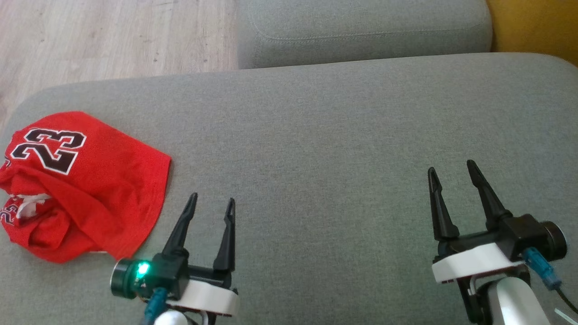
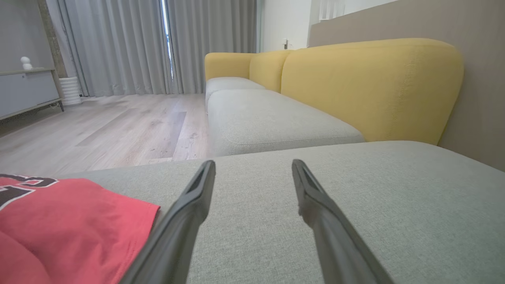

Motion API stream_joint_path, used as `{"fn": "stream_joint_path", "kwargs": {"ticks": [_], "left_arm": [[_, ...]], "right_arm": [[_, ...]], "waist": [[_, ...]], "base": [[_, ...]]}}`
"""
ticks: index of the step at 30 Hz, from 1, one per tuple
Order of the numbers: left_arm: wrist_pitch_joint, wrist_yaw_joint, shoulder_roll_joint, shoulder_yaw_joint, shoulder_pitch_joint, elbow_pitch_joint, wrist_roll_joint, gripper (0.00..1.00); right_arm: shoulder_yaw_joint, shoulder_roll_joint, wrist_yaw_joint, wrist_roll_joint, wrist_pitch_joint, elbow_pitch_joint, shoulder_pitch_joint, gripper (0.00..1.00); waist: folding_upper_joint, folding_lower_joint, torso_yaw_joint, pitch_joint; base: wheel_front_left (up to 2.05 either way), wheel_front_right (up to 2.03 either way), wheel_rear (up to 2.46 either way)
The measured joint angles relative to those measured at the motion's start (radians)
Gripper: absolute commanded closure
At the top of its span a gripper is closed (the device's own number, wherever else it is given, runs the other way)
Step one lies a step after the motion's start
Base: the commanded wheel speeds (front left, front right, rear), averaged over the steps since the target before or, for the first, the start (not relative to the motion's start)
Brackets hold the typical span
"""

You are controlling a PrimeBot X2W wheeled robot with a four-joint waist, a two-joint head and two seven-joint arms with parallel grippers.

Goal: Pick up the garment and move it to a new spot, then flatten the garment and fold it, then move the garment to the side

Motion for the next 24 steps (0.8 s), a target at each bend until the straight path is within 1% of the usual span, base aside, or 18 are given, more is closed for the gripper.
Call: {"fn": "stream_joint_path", "kwargs": {"ticks": [4, 7, 9, 15, 18, 20, 24], "left_arm": [[-0.015, 0.001, -0.001, -0.026, -0.005, 0.000, 0.045, 0.00], [-0.025, -0.005, -0.012, -0.014, -0.005, -0.007, 0.033, 0.00], [-0.030, -0.036, -0.031, 0.015, -0.003, -0.011, 0.000, 0.00], [-0.044, -0.130, -0.079, 0.096, 0.017, -0.014, -0.003, 0.00], [-0.053, -0.174, -0.097, 0.131, 0.036, -0.009, 0.012, 0.00], [-0.062, -0.192, -0.105, 0.148, 0.048, -0.005, 0.029, 0.00], [-0.065, -0.224, -0.122, 0.193, 0.051, 0.017, 0.018, 0.00]], "right_arm": [[0.010, 0.000, 0.000, -0.025, -0.014, -0.018, 0.000, 0.00], [0.019, -0.001, 0.000, -0.022, -0.022, -0.029, 0.000, 0.00], [0.018, -0.001, 0.000, 0.014, -0.024, -0.030, 0.002, 0.00], [0.017, -0.001, 0.000, 0.107, -0.041, -0.029, 0.012, 0.00], [0.017, -0.001, 0.000, 0.117, -0.052, -0.028, 0.012, 0.00], [0.015, -0.001, 0.000, 0.127, -0.060, -0.028, 0.012, 0.00], [0.015, -0.001, 0.000, 0.156, -0.062, -0.016, 0.014, 0.00]], "waist": [[0.0000, 0.0000, 0.000, 0.002], [0.0000, 0.0000, -0.001, 0.003], [0.0000, 0.0000, 0.000, 0.004], [0.0000, 0.0000, 0.001, 0.003], [0.0000, 0.0000, 0.001, 0.003], [0.0000, 0.0000, 0.001, 0.004], [0.0000, 0.0000, 0.000, 0.003]], "base": [[0.00, 0.00, 0.00], [0.00, 0.00, 0.00], [0.00, 0.00, 0.00], [0.00, 0.00, 0.00], [0.00, 0.00, 0.00], [0.00, 0.00, 0.00], [0.00, 0.00, 0.00]]}}
